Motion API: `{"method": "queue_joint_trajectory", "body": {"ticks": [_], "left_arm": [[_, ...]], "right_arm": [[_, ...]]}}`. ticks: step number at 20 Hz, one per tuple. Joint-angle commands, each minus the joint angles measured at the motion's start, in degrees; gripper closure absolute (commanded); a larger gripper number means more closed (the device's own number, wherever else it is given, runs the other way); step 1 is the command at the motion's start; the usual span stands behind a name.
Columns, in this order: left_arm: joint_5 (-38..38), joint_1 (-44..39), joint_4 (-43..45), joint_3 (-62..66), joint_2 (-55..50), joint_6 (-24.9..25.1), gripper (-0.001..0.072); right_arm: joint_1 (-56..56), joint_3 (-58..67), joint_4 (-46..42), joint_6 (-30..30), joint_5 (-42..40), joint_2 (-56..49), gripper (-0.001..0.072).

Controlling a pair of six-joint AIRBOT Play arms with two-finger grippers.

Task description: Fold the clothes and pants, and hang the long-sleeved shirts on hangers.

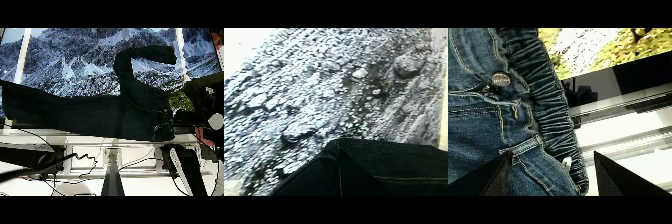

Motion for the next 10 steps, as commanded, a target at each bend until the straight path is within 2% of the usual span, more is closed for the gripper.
{"method": "queue_joint_trajectory", "body": {"ticks": [1,2,3,4,5,8,10], "left_arm": [[3.5,0.1,8.5,0.7,-0.1,-5.5,0.0691],[3.5,0.2,9.9,0.7,-0.1,-5.9,0.0688],[3.5,0.3,9.8,0.7,-0.1,-5.9,0.0585],[3.5,0.2,9.5,0.7,-0.1,-5.9,0.0262],[3.5,0.0,8.5,0.7,0.0,-6.3,-0.0013],[3.3,-0.8,1.4,0.7,0.1,-8.6,0.0007],[2.8,-1.7,-7.7,0.7,0.1,-8.7,0.0009]], "right_arm": [[0.0,0.0,0.0,0.0,-1.2,0.0,0.0141],[0.0,0.0,0.3,0.0,-2.7,0.0,0.0141],[0.0,0.0,0.8,0.0,-4.6,0.0,0.0140],[0.0,0.0,1.7,0.0,-7.2,0.0,0.0141],[0.0,0.0,2.7,0.0,-9.9,0.0,0.0141],[0.0,0.0,3.9,0.0,-17.0,-1.0,0.0141],[0.0,0.0,3.7,0.0,-21.6,-4.5,0.0141]]}}
